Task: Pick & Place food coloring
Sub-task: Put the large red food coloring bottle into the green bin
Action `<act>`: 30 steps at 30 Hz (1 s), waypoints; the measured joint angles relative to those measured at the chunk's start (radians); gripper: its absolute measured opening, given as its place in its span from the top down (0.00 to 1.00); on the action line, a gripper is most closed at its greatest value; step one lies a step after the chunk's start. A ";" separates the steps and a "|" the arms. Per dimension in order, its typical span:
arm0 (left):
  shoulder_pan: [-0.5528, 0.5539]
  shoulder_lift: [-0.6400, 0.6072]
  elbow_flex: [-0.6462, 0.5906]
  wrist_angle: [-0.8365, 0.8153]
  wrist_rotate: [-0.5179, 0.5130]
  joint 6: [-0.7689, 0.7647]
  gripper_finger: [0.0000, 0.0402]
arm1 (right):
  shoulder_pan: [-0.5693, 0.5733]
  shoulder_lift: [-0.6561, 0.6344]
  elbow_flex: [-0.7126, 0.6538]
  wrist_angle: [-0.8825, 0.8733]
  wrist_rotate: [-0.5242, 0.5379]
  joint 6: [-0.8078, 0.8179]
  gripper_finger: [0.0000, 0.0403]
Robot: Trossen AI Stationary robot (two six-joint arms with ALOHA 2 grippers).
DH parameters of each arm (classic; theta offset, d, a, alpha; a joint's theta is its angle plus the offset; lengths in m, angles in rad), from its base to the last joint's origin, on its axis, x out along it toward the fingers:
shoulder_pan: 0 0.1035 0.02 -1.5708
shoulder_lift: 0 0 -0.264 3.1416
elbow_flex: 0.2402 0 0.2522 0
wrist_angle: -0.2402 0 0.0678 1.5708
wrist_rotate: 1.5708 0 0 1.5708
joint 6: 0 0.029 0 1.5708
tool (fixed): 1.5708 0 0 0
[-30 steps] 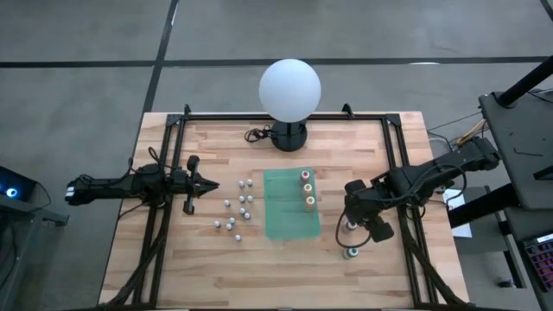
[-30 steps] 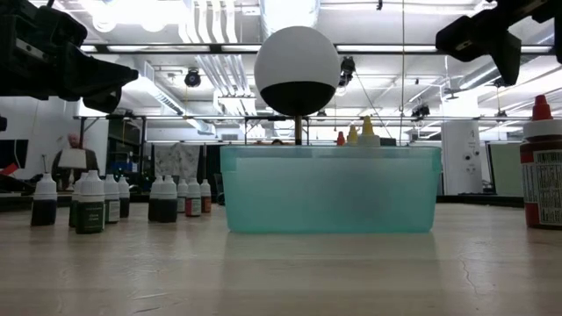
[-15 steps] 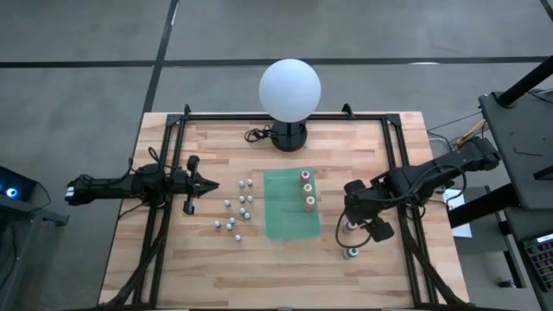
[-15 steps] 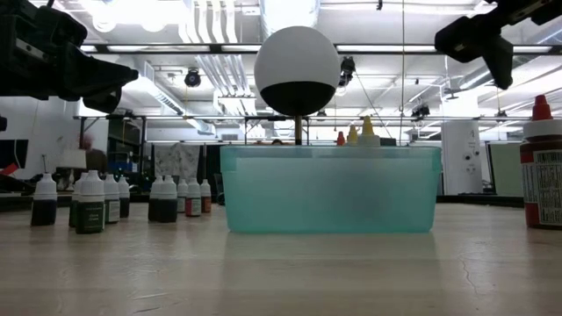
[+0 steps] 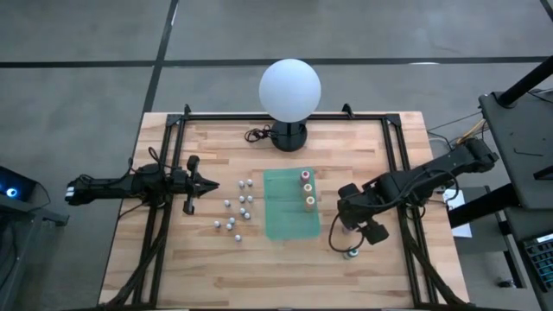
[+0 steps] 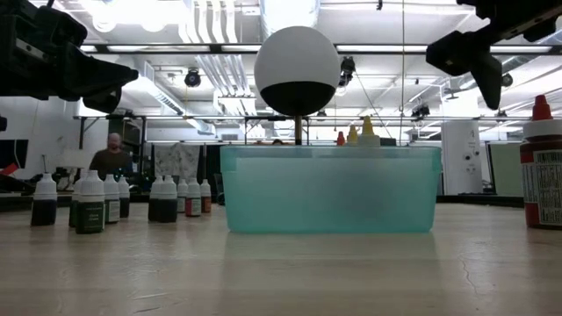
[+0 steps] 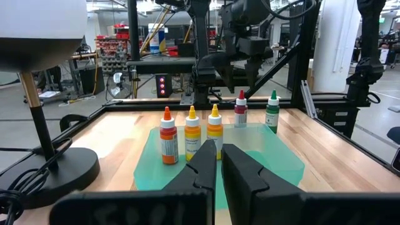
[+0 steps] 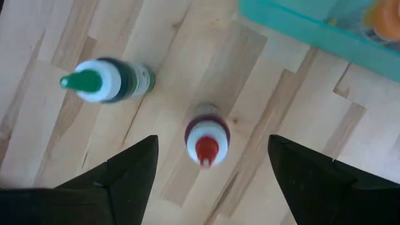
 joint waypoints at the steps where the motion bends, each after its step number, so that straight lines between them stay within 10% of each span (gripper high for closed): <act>1: 0.000 0.000 0.000 0.000 0.000 0.000 1.00 | 0.000 -0.001 -0.010 0.013 0.000 0.000 0.27; 30: 0.000 0.000 0.000 0.000 0.000 0.000 1.00 | 0.000 -0.004 -0.128 0.107 0.003 0.018 0.34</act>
